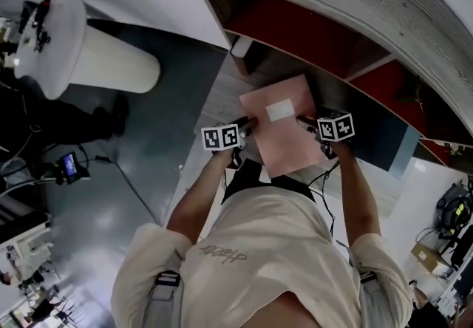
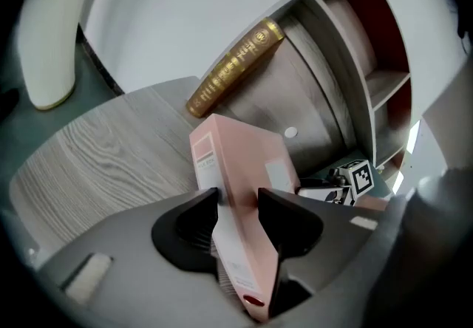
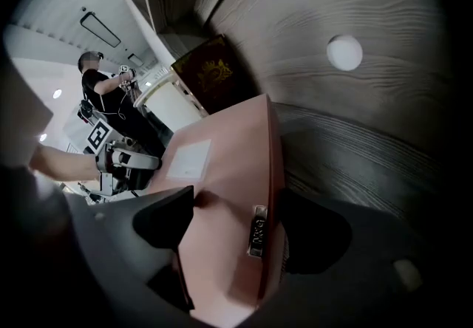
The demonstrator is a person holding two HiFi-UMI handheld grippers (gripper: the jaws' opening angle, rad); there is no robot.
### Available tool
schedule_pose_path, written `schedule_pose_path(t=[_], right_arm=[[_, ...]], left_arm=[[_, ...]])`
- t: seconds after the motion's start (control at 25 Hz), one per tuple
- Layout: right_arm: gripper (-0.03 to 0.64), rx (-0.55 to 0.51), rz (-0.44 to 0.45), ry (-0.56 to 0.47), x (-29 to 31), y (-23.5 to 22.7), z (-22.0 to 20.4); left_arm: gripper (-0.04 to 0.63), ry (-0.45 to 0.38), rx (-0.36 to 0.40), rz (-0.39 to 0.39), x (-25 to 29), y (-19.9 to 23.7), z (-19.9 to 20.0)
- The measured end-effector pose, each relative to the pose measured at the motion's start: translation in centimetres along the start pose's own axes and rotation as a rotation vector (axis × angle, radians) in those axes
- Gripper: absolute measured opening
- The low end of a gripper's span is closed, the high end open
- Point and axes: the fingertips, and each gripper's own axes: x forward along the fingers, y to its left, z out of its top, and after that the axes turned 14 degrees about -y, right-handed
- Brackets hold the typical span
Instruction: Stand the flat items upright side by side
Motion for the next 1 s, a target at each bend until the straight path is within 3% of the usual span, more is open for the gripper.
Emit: schedule_pose_path(t=[0.32, 0.6, 1.0], right_arm=[[0.37, -0.103, -0.038, -0.223, -3.8, 2.8, 5.1], [0.362, -0.171, -0.082, -0.303, -6.5, 4.1, 6.4], [0.351, -0.254, -0.172, -0.363, -10.2, 5.1, 5.7]], left_arm=[[0.169, -0.142, 0.236, -0.074, -2.1, -5.5, 6.7], [0.183, -0.168, 0.38, -0.158, -4.3, -9.8, 8.8], [0.186, -0.161, 0.483, -0.298, -6.8, -13.9, 8.0]])
